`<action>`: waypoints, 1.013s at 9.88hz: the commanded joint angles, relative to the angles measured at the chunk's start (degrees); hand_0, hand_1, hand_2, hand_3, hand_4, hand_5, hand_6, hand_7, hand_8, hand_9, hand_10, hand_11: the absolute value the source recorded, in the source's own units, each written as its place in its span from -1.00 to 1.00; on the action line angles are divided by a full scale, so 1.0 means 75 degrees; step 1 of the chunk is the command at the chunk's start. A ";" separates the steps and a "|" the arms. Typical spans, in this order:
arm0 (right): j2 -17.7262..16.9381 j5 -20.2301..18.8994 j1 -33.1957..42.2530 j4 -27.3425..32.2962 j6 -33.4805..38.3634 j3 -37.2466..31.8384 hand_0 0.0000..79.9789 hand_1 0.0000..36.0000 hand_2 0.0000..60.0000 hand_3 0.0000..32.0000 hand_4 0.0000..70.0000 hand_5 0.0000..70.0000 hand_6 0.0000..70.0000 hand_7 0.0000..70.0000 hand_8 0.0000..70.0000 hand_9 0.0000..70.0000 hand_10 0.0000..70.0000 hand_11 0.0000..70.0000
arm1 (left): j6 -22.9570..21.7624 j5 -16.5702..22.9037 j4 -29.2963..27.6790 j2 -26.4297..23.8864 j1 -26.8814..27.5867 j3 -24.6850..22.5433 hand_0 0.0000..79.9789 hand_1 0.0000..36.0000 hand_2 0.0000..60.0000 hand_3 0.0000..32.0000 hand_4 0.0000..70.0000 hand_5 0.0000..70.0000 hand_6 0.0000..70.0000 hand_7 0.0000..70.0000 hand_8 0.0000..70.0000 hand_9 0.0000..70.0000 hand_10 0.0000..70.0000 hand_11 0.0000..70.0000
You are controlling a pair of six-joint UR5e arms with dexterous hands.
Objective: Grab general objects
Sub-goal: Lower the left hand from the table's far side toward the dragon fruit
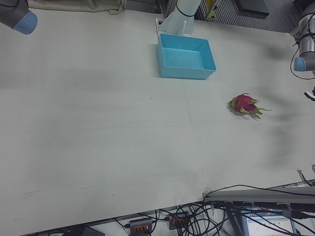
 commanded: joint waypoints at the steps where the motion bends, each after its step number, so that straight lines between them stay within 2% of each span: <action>1: 0.0000 0.0003 0.0001 0.0000 0.0000 0.0000 -1.00 -1.00 -1.00 -1.00 -1.00 -1.00 -1.00 -1.00 -1.00 -1.00 -1.00 -1.00 | 0.1302 0.0405 0.0248 0.0699 0.0013 -0.0651 0.38 0.12 -1.00 -1.00 -0.92 -0.92 -0.99 -0.60 -1.00 -0.96 -1.00 -1.00; 3: 0.0000 -0.0008 0.0036 0.0000 -0.0035 0.0082 -1.00 -1.00 -1.00 -1.00 -1.00 -1.00 -1.00 -1.00 -1.00 -1.00 -1.00 -1.00 | 0.1760 0.0475 0.0295 0.1109 0.0223 -0.1095 0.36 0.09 -1.00 -1.00 -1.00 -0.94 -1.00 -0.70 -1.00 -0.98 -1.00 -1.00; 4: 0.0000 0.0003 0.0025 0.0000 -0.0035 0.0071 -1.00 -1.00 -1.00 -1.00 -1.00 -1.00 -1.00 -1.00 -1.00 -1.00 -1.00 -1.00 | 0.1971 0.0533 0.0713 0.1169 0.0282 -0.1527 0.37 0.11 -1.00 -1.00 -1.00 -0.93 -1.00 -0.71 -1.00 -0.98 -1.00 -1.00; 6: 0.0000 0.0003 0.0025 0.0000 -0.0023 0.0059 -1.00 -1.00 -1.00 -1.00 -1.00 -1.00 -1.00 -1.00 -1.00 -1.00 -1.00 -1.00 | 0.2393 0.0534 0.0858 0.1799 0.0341 -0.1986 0.39 0.19 -1.00 -0.91 -1.00 -0.97 -1.00 -0.75 -1.00 -0.99 -1.00 -1.00; 8: 0.0000 -0.0008 0.0025 0.0000 -0.0012 0.0059 -1.00 -1.00 -1.00 -1.00 -1.00 -1.00 -1.00 -1.00 -1.00 -1.00 -1.00 -1.00 | 0.2641 0.0534 0.0835 0.2409 0.0341 -0.2105 0.42 0.30 -1.00 -0.91 -1.00 -0.95 -1.00 -0.75 -1.00 -0.99 -1.00 -1.00; 9: 0.0000 -0.0008 0.0025 0.0000 -0.0023 0.0059 -1.00 -1.00 -1.00 -1.00 -1.00 -1.00 -1.00 -1.00 -1.00 -1.00 -1.00 -1.00 | 0.2630 0.0545 0.0788 0.2621 0.0329 -0.2129 0.42 0.29 -1.00 -0.75 -1.00 -0.97 -1.00 -0.77 -1.00 -0.99 -1.00 -1.00; 10: 0.0000 -0.0008 0.0025 0.0000 -0.0012 0.0059 -1.00 -1.00 -1.00 -1.00 -1.00 -1.00 -1.00 -1.00 -1.00 -1.00 -1.00 -1.00 | 0.2641 0.0546 0.0753 0.2832 0.0341 -0.2222 0.41 0.26 -1.00 -0.73 -1.00 -0.98 -1.00 -0.78 -1.00 -1.00 -1.00 -1.00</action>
